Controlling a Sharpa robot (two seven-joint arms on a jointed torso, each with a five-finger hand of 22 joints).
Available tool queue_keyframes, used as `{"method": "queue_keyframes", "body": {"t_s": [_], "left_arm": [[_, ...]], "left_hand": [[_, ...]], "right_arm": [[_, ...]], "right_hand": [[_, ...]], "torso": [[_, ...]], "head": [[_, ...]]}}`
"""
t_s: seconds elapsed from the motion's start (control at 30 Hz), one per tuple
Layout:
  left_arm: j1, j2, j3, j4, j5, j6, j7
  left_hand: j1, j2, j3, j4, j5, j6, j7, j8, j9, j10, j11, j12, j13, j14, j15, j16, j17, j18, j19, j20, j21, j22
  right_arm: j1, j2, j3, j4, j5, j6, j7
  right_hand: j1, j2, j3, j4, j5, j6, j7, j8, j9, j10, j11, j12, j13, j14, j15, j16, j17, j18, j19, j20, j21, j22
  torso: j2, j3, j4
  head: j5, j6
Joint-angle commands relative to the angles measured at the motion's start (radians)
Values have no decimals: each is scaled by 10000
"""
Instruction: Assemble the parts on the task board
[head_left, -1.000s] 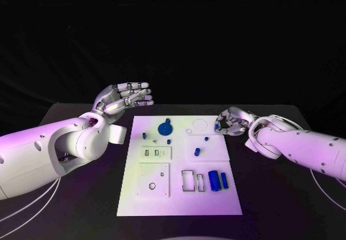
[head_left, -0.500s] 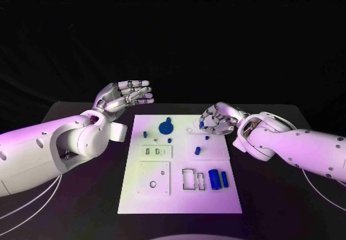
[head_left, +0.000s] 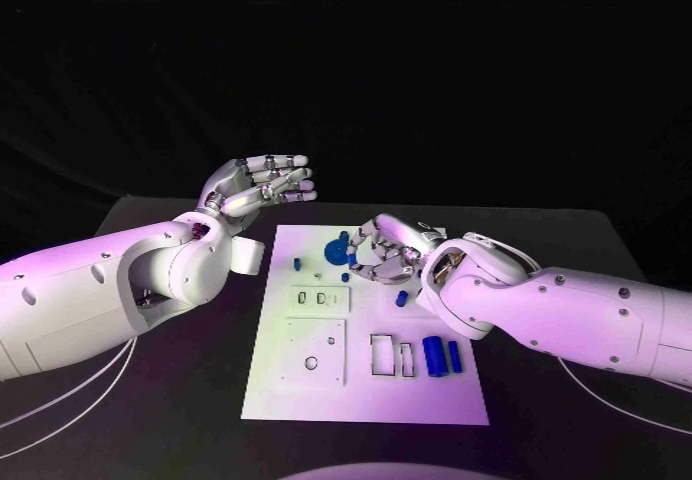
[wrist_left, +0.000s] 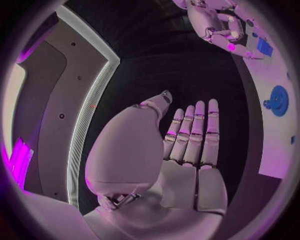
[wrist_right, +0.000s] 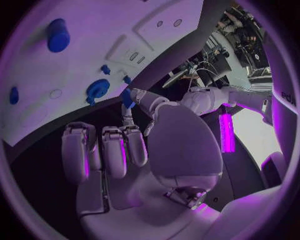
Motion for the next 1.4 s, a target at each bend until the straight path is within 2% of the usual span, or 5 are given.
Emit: {"method": "queue_keyframes", "body": {"t_s": [0.03, 0.23, 0.53, 0.9, 1.4], "left_arm": [[9, 46, 8, -3, 23, 165, 57], [9, 97, 8, -29, 23, 178, 49], [9, 122, 8, -36, 23, 197, 46], [9, 125, 8, -37, 23, 214, 44], [9, 142, 8, -53, 23, 230, 38]], "left_hand": [[-67, 8, 54, 14, -6, 25, 409, -58, -16, 60, 37, -33, -6, -42, 30, -54, 10, 49, 43, 14, 14, -9], [-67, 8, 54, 14, -6, 25, 409, -58, -16, 60, 37, -33, -6, -42, 30, -54, 10, 49, 43, 14, 14, -9], [-67, 8, 54, 14, -6, 25, 409, -58, -16, 60, 37, -33, -6, -42, 30, -54, 10, 49, 43, 14, 14, -9], [-95, 9, 69, 6, -7, 39, 402, -52, -14, 80, 31, -32, -3, -37, 27, -55, 19, 49, 46, 14, 16, -14], [-95, 9, 69, 6, -7, 39, 402, -52, -14, 80, 31, -32, -3, -37, 27, -55, 19, 49, 46, 14, 16, -14]], "right_arm": [[-111, 241, -23, -119, -823, 75, -684], [-458, 718, -42, -326, -1329, 338, -920], [-816, 1144, -53, -641, -1680, 508, -1294], [-1028, 1418, -58, -758, -1968, 435, -1368], [-1107, 1553, -68, -946, -2082, 455, -1375]], "right_hand": [[-14, 60, 52, -4, 46, 56, -42, 28, 54, 14, -66, -35, 1291, 809, -73, 4, 1578, -8, -2, -28, -18, 1283], [-57, 45, 50, 1, 67, 66, -43, 35, 62, 8, -66, -45, 1281, 811, -74, 6, 1586, -12, 10, -31, -7, 1296], [-147, 6, 40, 10, 85, 89, -53, 51, 78, -14, -73, -79, 1248, 806, -79, -3, 1559, -9, 6, -36, -18, 1289], [-266, -36, 18, 40, 87, 96, -64, 57, 92, -28, -83, -107, 1222, 804, -87, -10, 1546, -12, 17, -42, -14, 1298], [-336, -67, 3, 56, 88, 91, -70, 56, 98, -30, -88, -117, 1215, 804, -92, -11, 1547, -14, 25, -47, -10, 1306]], "torso": [[15, -4, -13], [39, 15, 8], [29, 7, 5], [36, 20, -10], [25, 17, -10]], "head": [[54, -8], [139, -19], [246, -135], [368, -221], [374, -265]]}}
